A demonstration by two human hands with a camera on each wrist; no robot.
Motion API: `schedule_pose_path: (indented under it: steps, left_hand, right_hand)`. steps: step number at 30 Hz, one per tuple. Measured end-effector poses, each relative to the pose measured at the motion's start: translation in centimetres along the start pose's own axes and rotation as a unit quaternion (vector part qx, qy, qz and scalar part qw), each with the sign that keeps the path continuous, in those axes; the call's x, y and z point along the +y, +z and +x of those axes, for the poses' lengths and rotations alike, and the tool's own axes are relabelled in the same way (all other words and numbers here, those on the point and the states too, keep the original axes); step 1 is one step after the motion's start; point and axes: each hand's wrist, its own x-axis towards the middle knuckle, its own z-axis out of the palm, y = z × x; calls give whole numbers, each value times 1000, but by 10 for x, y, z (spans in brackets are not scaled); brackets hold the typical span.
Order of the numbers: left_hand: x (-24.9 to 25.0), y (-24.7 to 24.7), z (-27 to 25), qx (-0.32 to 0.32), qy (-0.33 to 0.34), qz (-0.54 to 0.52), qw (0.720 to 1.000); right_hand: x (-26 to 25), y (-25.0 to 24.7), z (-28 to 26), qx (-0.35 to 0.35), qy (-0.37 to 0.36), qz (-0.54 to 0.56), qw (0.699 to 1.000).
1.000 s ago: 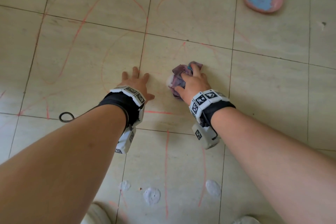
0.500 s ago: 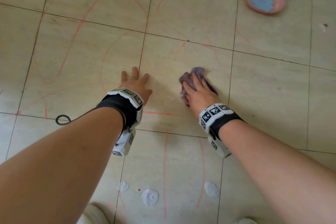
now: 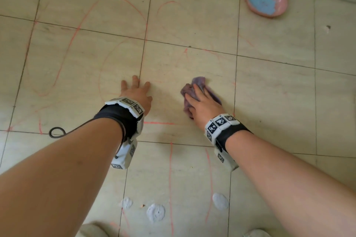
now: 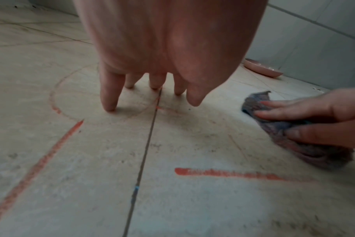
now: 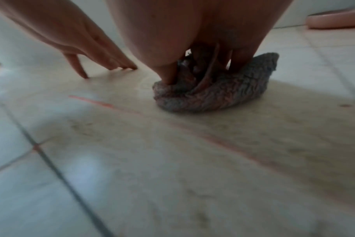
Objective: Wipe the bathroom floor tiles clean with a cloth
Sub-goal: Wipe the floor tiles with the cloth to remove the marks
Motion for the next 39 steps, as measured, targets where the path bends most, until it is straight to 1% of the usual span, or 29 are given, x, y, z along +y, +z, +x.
schedule_pose_path:
  steps: [2, 3, 4, 6, 8, 11, 13, 15, 16, 17, 18, 19, 20, 21, 22, 23, 24, 25, 26, 28, 29, 31, 33, 34, 35, 36, 37, 38, 39]
  left_hand:
    - [-1, 1, 1, -2, 1, -9, 1000]
    - [-2, 3, 3, 0, -1, -15, 1000]
    - [-2, 4, 4, 2, -2, -22, 1000]
    - [-2, 7, 5, 9, -6, -30, 999]
    - [-2, 10, 6, 17, -5, -22, 1000]
    - [-1, 11, 7, 24, -7, -3, 1000]
    - [0, 12, 9, 25, -9, -6, 1000]
    - [2, 10, 10, 24, -14, -19, 999]
    - [2, 10, 10, 26, -16, -23, 999]
    - [3, 10, 11, 27, -16, -27, 999]
    - [4, 9, 11, 27, -16, -29, 999]
    - [5, 10, 10, 28, -17, -32, 999]
    - [5, 11, 10, 30, -17, -32, 999]
    - [6, 12, 11, 32, -19, -32, 999]
    - [6, 14, 12, 33, -21, -35, 999]
    - [6, 16, 13, 35, -24, -40, 998]
    - [6, 17, 14, 36, -26, -47, 998]
    - [6, 19, 15, 37, -29, -52, 998]
    - [6, 20, 17, 38, -30, -53, 997]
    - [7, 20, 19, 40, -36, -56, 997]
    - [8, 19, 19, 41, -39, -60, 997]
    - [10, 18, 22, 38, -42, -67, 996]
    - [12, 16, 24, 31, -43, -73, 996]
    - [13, 16, 25, 28, -43, -77, 996]
    - [14, 16, 26, 28, -44, -81, 995]
    - [14, 17, 26, 31, -46, -84, 995]
    - [15, 18, 27, 37, -48, -84, 995]
    - [16, 19, 28, 43, -50, -83, 994]
    - [17, 21, 28, 48, -51, -81, 994]
  right_hand:
    - [17, -2, 4, -25, -100, 58, 993]
    - [27, 2, 11, 39, -81, 77, 993]
    - [31, 3, 18, 106, -8, 104, 989]
    - [18, -1, 37, 157, 32, 63, 985]
    - [-9, -11, 42, 81, 60, 59, 993]
    - [-35, -7, 45, 11, -10, 3, 1000]
    - [-32, 5, 29, -5, -32, -14, 999]
    - [-16, 6, 11, 27, 5, -32, 999]
    - [-5, 5, 5, 34, -14, -31, 999]
    - [10, 3, 6, 18, -84, 4, 996]
    - [20, -2, 8, 57, -202, 62, 976]
    - [35, 5, 18, 105, -275, 207, 933]
    - [49, 0, 24, 95, -272, 348, 892]
    - [56, 0, 31, 135, -201, 307, 920]
    - [53, -1, 39, 147, -130, 158, 968]
    - [41, -8, 48, 166, -45, 99, 980]
    - [28, -13, 52, 155, 30, 48, 986]
    - [14, -19, 54, 146, 62, 18, 987]
    - [1, -22, 53, 119, 55, 27, 991]
    - [-13, -18, 48, 81, -41, -15, 996]
    - [-13, -9, 42, 50, -60, -25, 997]
    - [-2, 3, 21, 12, 15, 7, 1000]
    - [13, 2, 8, 15, 26, 21, 999]
    - [19, -6, 4, -20, -40, 74, 996]
    - [21, -14, 3, -74, -120, 168, 976]
    - [32, -10, 12, -74, -193, 229, 951]
    - [36, -16, 21, -89, -187, 230, 951]
    - [32, -28, 28, -61, -89, 97, 989]
    - [34, -28, 39, -20, 25, 54, 998]
